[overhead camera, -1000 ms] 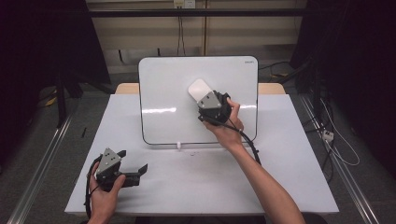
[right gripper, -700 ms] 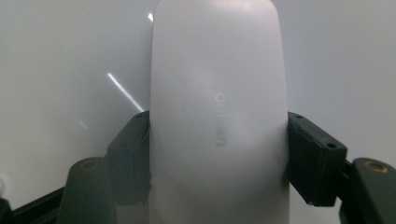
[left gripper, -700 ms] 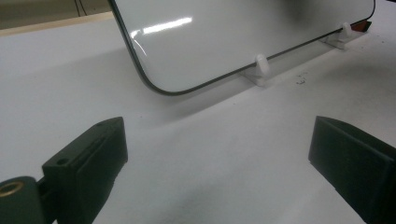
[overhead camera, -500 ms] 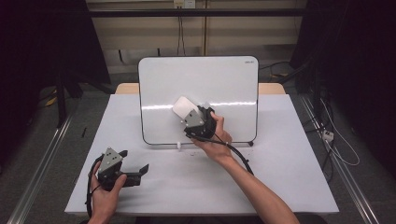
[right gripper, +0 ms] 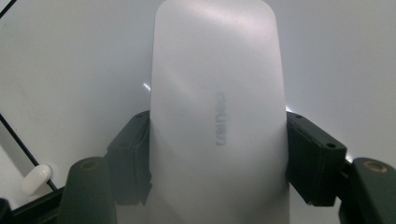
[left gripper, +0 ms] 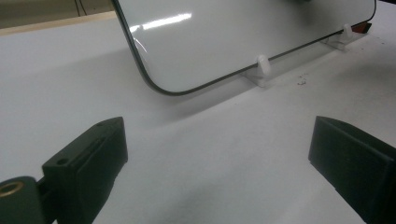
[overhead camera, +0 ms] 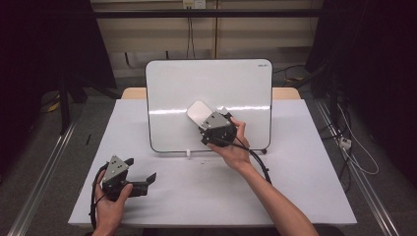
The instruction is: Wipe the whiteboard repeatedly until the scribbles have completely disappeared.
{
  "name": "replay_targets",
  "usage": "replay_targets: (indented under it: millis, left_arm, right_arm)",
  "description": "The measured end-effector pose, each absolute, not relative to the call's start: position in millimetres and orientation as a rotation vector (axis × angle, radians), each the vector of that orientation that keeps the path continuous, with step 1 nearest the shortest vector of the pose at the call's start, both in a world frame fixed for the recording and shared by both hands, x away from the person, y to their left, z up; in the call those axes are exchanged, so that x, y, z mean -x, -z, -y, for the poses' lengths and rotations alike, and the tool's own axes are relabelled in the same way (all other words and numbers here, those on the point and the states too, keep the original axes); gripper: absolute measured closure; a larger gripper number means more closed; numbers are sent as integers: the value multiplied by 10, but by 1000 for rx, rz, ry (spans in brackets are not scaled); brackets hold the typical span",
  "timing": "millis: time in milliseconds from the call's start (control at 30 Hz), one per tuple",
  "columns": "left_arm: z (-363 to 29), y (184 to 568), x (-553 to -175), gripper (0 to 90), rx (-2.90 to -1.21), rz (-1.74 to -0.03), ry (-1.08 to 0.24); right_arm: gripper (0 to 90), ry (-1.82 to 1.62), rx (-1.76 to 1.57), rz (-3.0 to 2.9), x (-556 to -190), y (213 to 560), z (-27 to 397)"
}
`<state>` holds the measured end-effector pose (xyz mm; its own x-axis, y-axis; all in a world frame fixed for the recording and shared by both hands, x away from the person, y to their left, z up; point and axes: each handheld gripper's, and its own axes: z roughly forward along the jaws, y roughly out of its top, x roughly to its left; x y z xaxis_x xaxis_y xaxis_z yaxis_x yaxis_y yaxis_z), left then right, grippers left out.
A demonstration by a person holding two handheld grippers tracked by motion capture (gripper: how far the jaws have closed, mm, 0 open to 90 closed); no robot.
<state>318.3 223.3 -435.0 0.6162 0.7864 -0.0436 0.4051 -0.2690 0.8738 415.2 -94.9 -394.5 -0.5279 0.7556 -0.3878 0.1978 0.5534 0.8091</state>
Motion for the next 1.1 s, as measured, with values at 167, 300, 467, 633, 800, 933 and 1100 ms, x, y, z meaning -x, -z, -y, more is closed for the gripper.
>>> replay_targets:
  millis: [167, 300, 467, 633, 800, 933, 1100]
  left_arm:
    - [-2231, 4346, -3181, 46, -1892, -946, -508]
    - [-2239, 4349, -3174, 46, -1894, -950, -509]
    - [-2267, 4366, -3184, 46, -1889, -963, -502]
    - [-2272, 4367, -3186, 46, -1879, -971, -505]
    - [-2273, 4366, -3181, 46, -1874, -973, -505]
    - [-2284, 4360, -3172, 46, -1882, -973, -514]
    - [-2270, 4351, -3158, 46, -1877, -974, -514]
  right_arm:
    - [315, -940, -743, -2019, -4089, 3911, 997]
    - [315, -943, -723, -2008, -4046, 3860, 1029]
    - [315, -941, -743, -2002, -4020, 3857, 1109]
    - [315, -955, -770, -1986, -4022, 3844, 1191]
    - [314, -965, -779, -1974, -3983, 3835, 1253]
    - [314, -963, -795, -1962, -3963, 3813, 1322]
    - [314, -960, -806, -1947, -3925, 3796, 1385]
